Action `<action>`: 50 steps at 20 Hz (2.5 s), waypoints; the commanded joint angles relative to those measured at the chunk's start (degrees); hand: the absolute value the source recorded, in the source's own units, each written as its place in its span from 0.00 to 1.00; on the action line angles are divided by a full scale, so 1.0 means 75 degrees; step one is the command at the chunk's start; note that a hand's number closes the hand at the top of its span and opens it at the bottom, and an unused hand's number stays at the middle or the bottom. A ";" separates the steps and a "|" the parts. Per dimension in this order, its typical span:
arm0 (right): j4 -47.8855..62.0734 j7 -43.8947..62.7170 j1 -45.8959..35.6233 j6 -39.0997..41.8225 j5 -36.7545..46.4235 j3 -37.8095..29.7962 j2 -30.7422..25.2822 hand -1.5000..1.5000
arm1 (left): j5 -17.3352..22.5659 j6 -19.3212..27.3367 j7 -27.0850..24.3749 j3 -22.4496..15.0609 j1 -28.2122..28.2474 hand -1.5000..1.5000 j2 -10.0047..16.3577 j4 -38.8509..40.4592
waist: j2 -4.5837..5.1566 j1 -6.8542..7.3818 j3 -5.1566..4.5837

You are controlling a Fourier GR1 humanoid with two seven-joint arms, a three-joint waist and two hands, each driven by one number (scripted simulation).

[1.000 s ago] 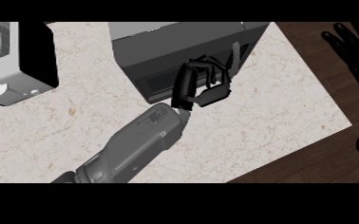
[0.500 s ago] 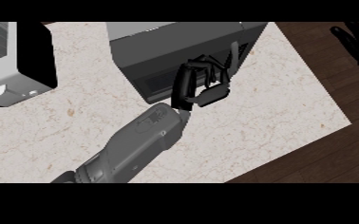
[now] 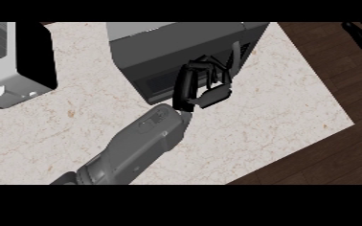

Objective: Pick up the milk, place it into the microwave and close the microwave

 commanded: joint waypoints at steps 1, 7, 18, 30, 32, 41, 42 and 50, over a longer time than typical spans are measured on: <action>0.0062 0.0116 -0.0096 0.0024 -0.0155 -0.0047 -0.0133 0.00 | 0.0216 -0.0161 0.0167 0.0333 -0.0567 1.00 0.0004 0.0673 | 0.0134 -0.0039 -0.0026; -0.0026 0.0192 -0.0130 0.0417 -0.0472 0.0133 -0.0143 0.00 | 0.0418 -0.0196 0.0003 0.0222 -0.0578 1.00 0.0004 0.0692 | 0.0127 -0.0055 -0.0015; 0.0033 0.0478 -0.0152 0.0747 -0.0938 0.0282 -0.0388 0.00 | 0.0706 -0.0190 -0.0252 0.0127 -0.0574 1.00 0.0004 0.0861 | 0.0158 -0.0039 -0.0023; 0.0065 0.0595 -0.0368 0.1043 -0.1372 0.0271 -0.0638 0.00 | 0.0736 -0.0299 -0.0328 -0.0342 -0.0877 1.00 0.0004 0.0979 | 0.0132 -0.0090 0.0013; 0.0072 0.0563 -0.0344 0.1136 -0.1524 0.0259 -0.0622 0.00 | 0.0674 -0.0159 -0.0296 -0.0465 -0.0825 1.00 0.0004 0.1201 | 0.0128 -0.0088 0.0034; -0.0036 0.0778 -0.0267 0.1320 -0.1999 0.0390 -0.0783 0.00 | 0.0979 0.0390 0.0116 -0.0602 -0.0705 1.00 0.0003 0.1724 | 0.0067 0.0210 0.0015; -0.0123 0.0825 -0.0181 0.1335 -0.2036 0.0376 -0.0877 0.00 | 0.1042 0.0499 0.0134 -0.0535 -0.0717 1.00 0.0003 0.1781 | 0.0005 0.0160 0.0007; -0.0257 0.0887 0.0088 0.1216 -0.2336 0.0207 -0.1074 0.00 | 0.1522 0.0642 0.0189 -0.0649 -0.0377 1.00 0.0003 0.1863 | -0.0051 0.0562 -0.0019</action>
